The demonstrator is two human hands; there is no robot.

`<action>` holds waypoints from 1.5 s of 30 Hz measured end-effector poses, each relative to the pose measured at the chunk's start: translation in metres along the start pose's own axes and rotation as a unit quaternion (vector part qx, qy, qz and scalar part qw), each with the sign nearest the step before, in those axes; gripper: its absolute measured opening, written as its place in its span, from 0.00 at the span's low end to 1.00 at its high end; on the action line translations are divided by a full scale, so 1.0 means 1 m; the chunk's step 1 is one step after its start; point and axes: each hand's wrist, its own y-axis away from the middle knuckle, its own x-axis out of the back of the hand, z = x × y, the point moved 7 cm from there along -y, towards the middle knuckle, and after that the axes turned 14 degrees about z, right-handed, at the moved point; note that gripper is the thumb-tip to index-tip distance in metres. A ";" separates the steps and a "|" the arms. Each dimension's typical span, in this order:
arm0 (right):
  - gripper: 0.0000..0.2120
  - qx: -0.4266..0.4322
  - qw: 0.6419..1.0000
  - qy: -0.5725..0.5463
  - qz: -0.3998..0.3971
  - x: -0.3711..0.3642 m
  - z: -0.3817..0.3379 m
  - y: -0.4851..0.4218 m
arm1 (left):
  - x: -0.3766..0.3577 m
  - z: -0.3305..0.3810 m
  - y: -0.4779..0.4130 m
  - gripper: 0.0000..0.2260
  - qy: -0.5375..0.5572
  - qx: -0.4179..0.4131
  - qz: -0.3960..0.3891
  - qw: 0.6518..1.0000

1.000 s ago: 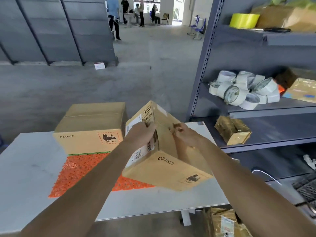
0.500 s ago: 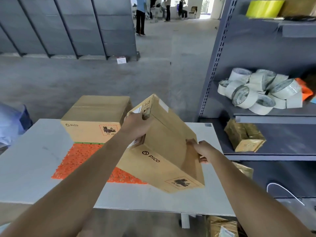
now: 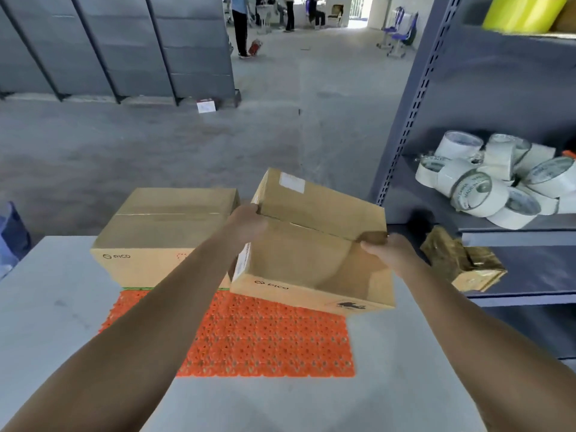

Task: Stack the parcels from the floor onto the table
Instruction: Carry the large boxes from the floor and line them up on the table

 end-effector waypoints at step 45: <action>0.29 0.008 0.972 0.234 -0.031 -0.099 -0.065 -0.032 | -0.014 -0.124 -0.111 0.57 -0.350 -0.286 -0.125 0.883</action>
